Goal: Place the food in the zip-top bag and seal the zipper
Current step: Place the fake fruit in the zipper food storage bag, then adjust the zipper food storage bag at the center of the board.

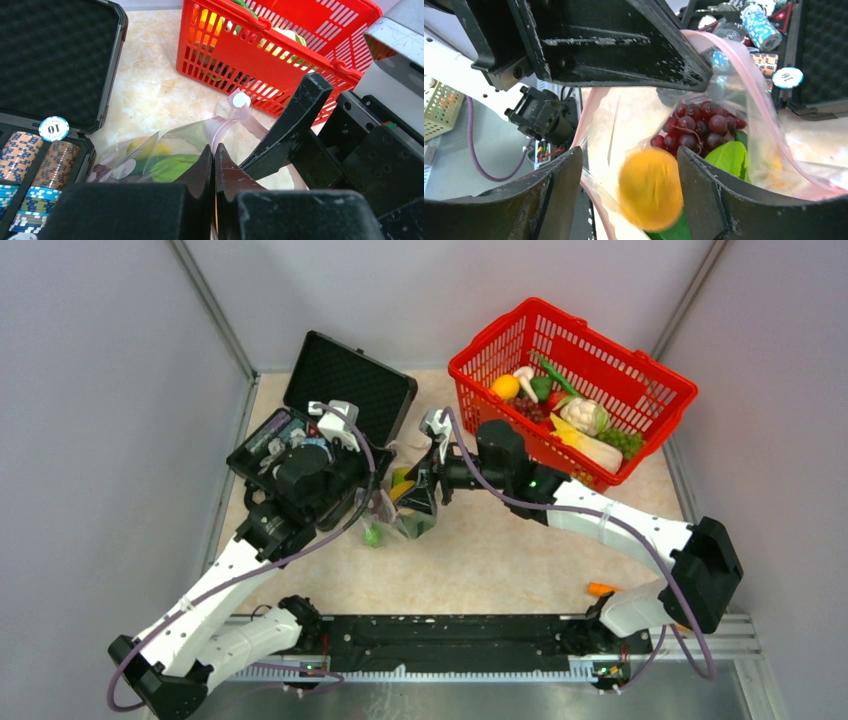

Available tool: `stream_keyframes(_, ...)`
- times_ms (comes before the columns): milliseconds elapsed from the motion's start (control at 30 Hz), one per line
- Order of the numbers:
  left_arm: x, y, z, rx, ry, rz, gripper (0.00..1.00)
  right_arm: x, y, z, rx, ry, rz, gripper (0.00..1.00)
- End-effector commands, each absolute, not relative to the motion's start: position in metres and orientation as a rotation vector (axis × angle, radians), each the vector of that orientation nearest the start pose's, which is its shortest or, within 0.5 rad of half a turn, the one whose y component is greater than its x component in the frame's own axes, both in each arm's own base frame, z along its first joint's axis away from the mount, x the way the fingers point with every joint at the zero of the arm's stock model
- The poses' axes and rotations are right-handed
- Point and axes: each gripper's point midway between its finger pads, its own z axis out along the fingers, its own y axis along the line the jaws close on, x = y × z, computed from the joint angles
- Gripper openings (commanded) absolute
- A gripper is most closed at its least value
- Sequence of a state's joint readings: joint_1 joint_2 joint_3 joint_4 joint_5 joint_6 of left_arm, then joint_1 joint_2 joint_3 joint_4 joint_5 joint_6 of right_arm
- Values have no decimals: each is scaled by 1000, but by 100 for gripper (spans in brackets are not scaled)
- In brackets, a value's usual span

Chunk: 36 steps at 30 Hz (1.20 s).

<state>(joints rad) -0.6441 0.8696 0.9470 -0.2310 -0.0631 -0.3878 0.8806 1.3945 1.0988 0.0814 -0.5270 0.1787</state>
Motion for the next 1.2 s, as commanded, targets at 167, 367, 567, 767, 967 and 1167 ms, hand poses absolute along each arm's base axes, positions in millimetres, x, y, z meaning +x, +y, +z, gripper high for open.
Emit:
stream_keyframes(167,268,-181,356,43,1624,-676,0,205,414,304,-982,1560,1182,72)
stream_keyframes(367,274,-158,350,-114,1630,-604,0,217,382,338,-817,1487,1061,72)
stream_keyframes(567,276,-136,344,-226,1629,-521,0,228,332,369,-576,1430,938,55)
stream_keyframes(767,276,-139,348,-215,1618,-545,0,251,335,338,-528,1619,836,57)
stream_keyframes(967,274,-140,350,-206,1617,-554,0,266,360,305,-555,1785,798,58)
stream_keyframes(1167,271,-135,351,-209,1611,-542,0,262,371,310,-605,1747,853,46)
